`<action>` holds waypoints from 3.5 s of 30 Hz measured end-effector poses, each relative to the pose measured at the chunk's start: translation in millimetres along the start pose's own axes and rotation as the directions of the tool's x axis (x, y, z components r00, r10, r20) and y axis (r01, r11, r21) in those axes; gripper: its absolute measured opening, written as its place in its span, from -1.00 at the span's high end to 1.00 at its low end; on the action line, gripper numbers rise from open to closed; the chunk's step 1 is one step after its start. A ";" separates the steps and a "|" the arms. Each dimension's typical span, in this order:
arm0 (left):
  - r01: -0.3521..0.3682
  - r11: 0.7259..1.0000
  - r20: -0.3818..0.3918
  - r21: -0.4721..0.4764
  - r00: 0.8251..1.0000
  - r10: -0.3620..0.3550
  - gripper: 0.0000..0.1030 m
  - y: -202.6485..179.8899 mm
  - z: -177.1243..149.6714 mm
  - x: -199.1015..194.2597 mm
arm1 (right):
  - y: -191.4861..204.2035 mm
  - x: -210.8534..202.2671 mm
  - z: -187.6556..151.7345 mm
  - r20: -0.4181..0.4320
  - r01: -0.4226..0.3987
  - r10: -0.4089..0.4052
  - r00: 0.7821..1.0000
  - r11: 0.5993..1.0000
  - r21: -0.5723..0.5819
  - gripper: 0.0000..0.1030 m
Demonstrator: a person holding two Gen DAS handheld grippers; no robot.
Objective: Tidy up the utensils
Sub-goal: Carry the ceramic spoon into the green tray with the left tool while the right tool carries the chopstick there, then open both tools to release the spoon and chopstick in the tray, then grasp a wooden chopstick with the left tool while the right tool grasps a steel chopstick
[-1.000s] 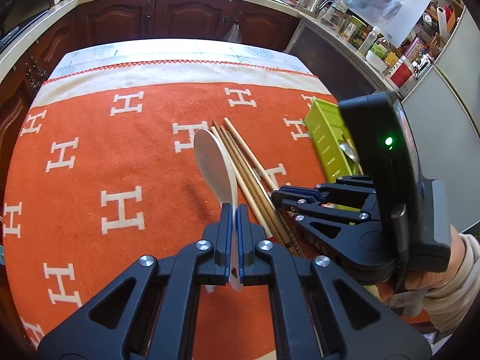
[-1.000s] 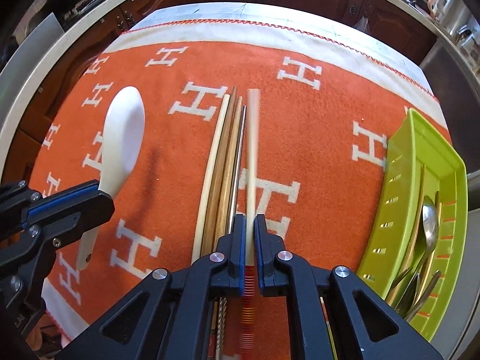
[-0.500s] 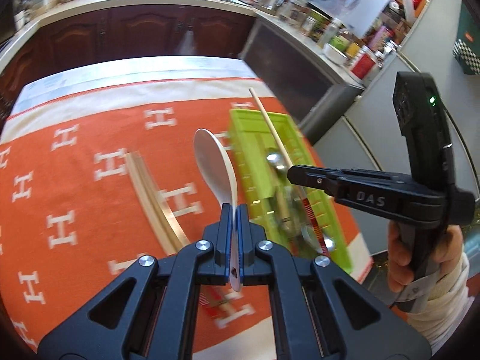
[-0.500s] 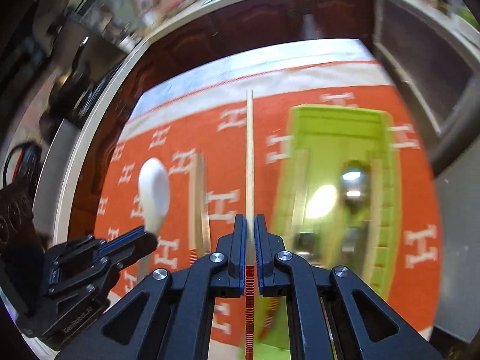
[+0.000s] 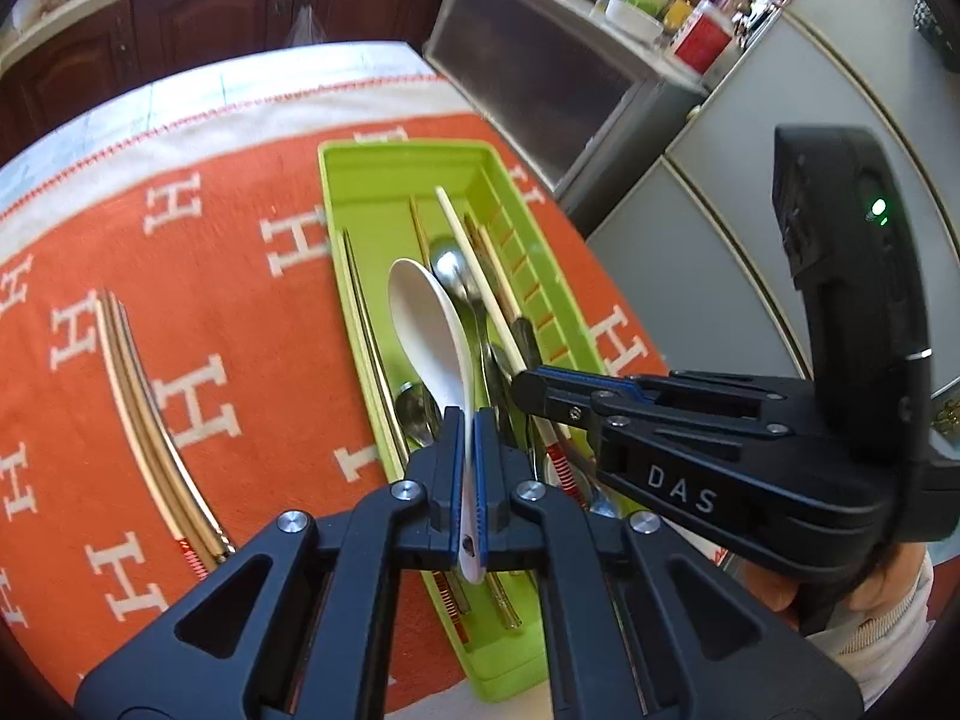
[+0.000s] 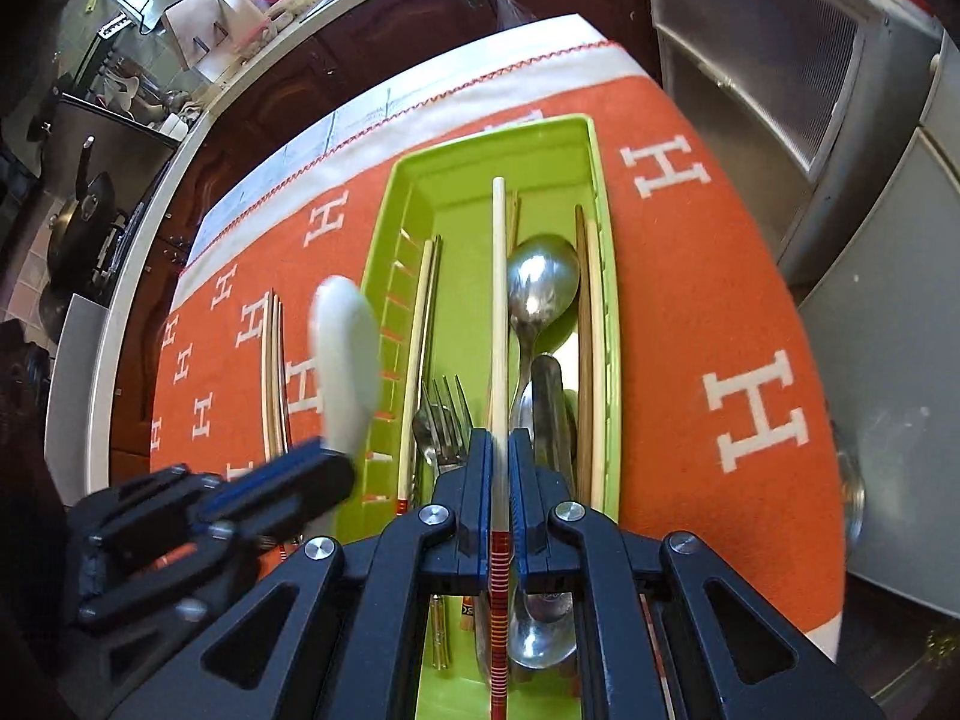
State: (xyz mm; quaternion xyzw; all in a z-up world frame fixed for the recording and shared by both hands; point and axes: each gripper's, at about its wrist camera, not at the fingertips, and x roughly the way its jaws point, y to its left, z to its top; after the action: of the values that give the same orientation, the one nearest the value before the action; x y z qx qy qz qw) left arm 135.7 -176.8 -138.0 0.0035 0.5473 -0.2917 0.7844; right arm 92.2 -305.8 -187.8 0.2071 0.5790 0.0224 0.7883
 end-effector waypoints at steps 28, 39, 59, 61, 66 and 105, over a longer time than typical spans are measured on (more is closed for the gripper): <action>-0.209 0.977 0.055 0.035 0.977 0.207 0.48 24.0 -30.4 -63.6 | 22.9 -18.1 -27.2 0.030 0.018 -0.016 0.999 0.997 -0.072 0.65; -0.275 0.960 0.094 -0.052 0.956 0.279 0.30 62.5 -50.8 -101.0 | 63.7 -26.4 -40.3 0.011 -0.019 0.021 1.000 0.986 -0.169 0.64; -0.333 0.921 0.069 -0.201 0.933 0.352 0.30 127.9 -73.5 -105.9 | 151.8 -1.6 -39.7 -0.026 -0.044 0.038 0.999 0.928 -0.370 0.64; -0.335 0.921 0.066 -0.200 0.933 0.354 0.30 131.1 -75.4 -103.7 | 158.4 7.5 -40.0 -0.038 -0.053 0.041 0.998 0.920 -0.388 0.64; -0.333 0.920 0.054 -0.205 0.935 0.351 0.30 137.8 -82.5 -97.1 | 169.5 38.0 -44.4 -0.096 -0.056 0.018 0.995 0.907 -0.417 0.64; -0.203 0.939 0.004 -0.277 0.977 0.212 0.29 156.3 -77.9 -44.2 | 163.9 74.2 -36.9 -0.039 0.015 -0.032 0.999 0.927 -0.375 0.77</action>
State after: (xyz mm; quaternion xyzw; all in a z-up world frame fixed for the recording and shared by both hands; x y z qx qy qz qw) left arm 130.9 -1.6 -180.3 -0.0529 0.5656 -0.1284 0.8129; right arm 116.0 -124.6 -206.1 0.0454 0.5839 0.1278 0.8004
